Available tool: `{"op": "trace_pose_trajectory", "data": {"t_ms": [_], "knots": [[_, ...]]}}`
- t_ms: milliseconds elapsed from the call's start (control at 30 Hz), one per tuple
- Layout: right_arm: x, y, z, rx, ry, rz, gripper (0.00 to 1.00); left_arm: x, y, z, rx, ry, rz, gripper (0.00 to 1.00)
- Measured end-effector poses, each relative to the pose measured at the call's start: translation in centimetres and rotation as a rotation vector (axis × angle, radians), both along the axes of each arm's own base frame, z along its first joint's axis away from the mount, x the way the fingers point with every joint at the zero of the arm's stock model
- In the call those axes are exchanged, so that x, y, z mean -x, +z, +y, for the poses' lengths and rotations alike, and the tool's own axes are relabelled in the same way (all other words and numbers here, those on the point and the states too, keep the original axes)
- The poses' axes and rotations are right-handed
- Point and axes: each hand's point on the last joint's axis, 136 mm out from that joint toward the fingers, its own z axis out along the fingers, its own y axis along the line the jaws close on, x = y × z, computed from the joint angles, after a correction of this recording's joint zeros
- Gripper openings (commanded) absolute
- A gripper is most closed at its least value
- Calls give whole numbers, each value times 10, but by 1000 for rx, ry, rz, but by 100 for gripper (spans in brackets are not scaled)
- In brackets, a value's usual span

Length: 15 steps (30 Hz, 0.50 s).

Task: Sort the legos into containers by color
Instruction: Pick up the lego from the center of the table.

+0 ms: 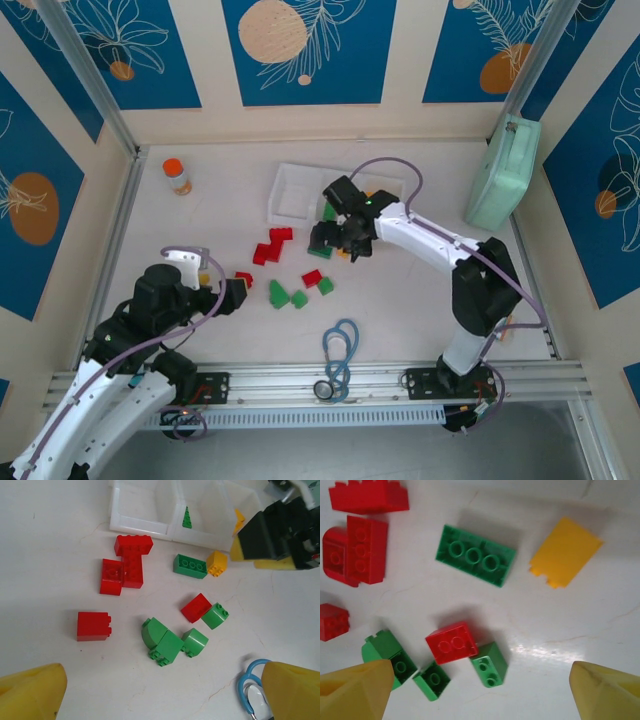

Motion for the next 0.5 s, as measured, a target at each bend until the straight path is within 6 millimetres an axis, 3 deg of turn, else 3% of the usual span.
{"op": "trace_pose_trajectory", "data": {"t_ms": [233, 500], "knots": [[-16, -27, 32, 38, -111, 64, 95, 0, 0, 0, 1, 0, -2, 99], [-19, -44, 48, 121, -294, 54, 93, 2, 4, 1, 9, 0, -16, 99]]}}
